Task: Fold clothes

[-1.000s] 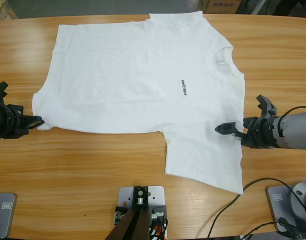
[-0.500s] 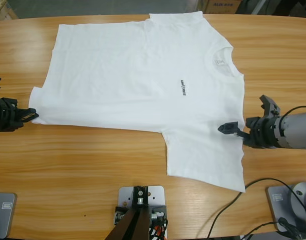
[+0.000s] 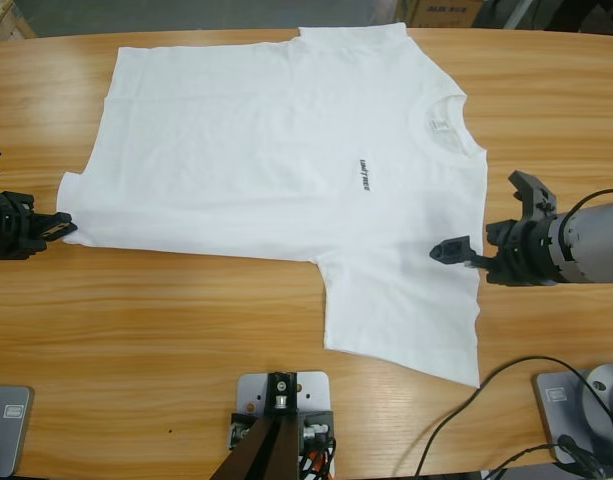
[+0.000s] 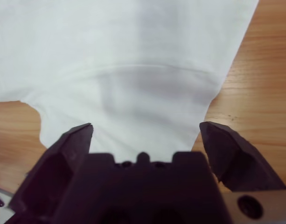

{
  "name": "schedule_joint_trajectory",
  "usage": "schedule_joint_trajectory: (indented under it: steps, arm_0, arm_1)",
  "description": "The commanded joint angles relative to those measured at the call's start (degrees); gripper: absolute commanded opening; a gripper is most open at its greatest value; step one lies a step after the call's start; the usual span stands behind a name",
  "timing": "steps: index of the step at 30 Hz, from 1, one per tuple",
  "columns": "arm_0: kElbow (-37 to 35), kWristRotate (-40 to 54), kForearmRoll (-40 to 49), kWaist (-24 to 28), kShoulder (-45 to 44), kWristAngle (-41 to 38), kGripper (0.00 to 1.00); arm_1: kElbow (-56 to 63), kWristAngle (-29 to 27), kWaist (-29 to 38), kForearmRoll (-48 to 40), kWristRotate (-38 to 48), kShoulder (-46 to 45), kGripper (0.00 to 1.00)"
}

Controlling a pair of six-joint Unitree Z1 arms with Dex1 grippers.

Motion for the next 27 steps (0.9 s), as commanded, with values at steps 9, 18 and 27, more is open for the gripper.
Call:
schedule_joint_trajectory:
  steps: [9,18,27]
  arm_0:
    - [-0.2,0.7,0.2,0.5,1.2,-0.7,0.000]
    - [-0.2,0.8,0.2,0.5,1.2,-0.7,0.000]
    - [-0.2,0.9,0.3,0.5,1.2,-0.7,0.000]
  arm_1:
    - [5.9,0.0,3.0,-3.4,5.9,2.4,0.936]
    - [9.1,1.0,3.1,-9.2,6.7,4.1,0.936]
    - [9.4,2.1,3.1,-11.5,6.6,5.6,0.770]
